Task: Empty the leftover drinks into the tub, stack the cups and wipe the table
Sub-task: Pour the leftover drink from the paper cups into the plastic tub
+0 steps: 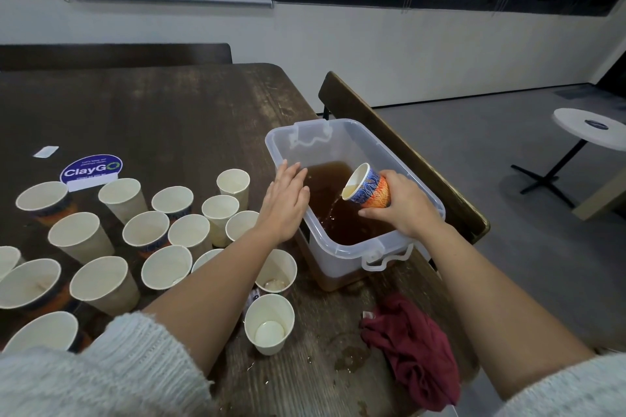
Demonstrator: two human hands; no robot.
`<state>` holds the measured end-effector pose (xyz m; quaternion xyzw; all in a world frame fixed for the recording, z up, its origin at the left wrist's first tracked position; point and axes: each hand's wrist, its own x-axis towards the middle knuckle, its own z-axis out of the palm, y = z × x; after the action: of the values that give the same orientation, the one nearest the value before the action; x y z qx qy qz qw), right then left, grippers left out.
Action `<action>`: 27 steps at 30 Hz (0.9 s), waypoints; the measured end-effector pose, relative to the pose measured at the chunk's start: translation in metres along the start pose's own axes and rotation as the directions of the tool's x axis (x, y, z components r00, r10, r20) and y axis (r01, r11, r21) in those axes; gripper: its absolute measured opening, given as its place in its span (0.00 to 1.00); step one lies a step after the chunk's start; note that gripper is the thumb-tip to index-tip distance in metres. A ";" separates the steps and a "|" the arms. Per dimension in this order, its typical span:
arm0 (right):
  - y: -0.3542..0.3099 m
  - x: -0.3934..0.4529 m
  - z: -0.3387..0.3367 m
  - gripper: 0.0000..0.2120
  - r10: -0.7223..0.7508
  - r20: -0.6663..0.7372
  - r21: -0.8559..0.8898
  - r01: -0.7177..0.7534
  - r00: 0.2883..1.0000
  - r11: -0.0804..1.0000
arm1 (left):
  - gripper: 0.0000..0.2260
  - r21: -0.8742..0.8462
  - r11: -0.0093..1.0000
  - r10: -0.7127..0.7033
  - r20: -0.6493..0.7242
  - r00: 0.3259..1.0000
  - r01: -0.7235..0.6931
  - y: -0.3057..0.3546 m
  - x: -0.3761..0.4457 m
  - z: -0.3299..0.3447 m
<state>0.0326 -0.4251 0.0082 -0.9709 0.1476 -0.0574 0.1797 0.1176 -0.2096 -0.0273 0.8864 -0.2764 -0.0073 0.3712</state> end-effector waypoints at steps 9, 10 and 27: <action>-0.002 -0.001 -0.001 0.38 0.002 -0.001 -0.018 -0.002 1.000 1.000 | 0.21 0.004 1.000 -0.008 0.016 1.000 0.007 0.002 0.000 -0.001; -0.002 -0.001 -0.001 0.38 0.000 -0.001 -0.020 0.000 1.000 1.000 | 0.21 0.003 1.000 -0.007 0.017 1.000 0.007 0.002 0.000 -0.002; -0.004 -0.002 -0.002 0.43 0.054 -0.005 0.008 -0.054 0.999 0.999 | 0.20 -0.016 1.000 0.006 0.002 1.000 -0.006 -0.002 0.001 0.000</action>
<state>0.0315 -0.4214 0.0112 -0.9657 0.1739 -0.0557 0.1845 0.1197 -0.2092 -0.0283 0.8826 -0.2796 -0.0094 0.3779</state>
